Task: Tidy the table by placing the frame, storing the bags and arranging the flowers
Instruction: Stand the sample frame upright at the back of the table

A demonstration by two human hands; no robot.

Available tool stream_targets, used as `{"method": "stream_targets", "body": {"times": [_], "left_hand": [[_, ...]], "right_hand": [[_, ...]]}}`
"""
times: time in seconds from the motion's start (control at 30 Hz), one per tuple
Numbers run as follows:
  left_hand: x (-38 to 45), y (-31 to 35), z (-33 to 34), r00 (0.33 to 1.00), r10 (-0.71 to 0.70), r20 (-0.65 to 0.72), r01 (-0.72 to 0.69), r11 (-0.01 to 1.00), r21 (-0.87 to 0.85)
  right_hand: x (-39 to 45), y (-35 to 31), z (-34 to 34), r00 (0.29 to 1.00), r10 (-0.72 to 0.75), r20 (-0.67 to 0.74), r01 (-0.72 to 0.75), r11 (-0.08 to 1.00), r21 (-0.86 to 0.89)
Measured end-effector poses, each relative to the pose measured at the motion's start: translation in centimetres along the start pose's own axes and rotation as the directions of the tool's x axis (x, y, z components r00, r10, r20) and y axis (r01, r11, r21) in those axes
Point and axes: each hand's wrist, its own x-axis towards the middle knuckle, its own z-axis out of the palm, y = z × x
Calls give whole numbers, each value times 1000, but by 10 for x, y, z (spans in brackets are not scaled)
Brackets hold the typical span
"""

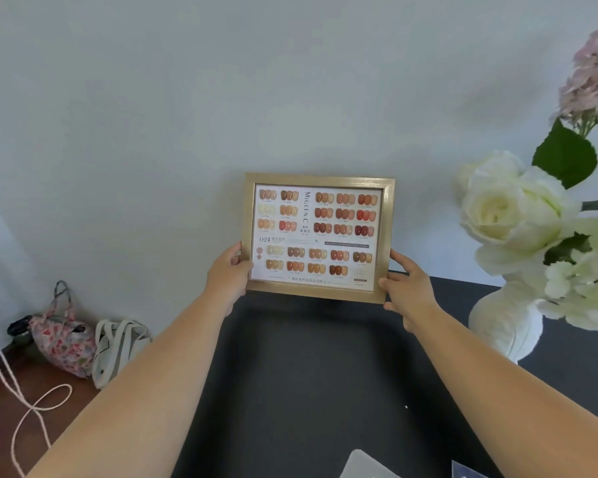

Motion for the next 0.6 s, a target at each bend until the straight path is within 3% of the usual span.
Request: {"method": "stream_targets", "body": {"times": [0.27,0.6], "left_hand": [[19,-12,20,998,-65,3,65,995,-81],[45,-10,31,999,-31,9,31,997,-71]], "right_hand": [[20,17,3,995,-75,-64,71,995,-74],[42,21,3,993,-82,-80,76,994,-79]]}}
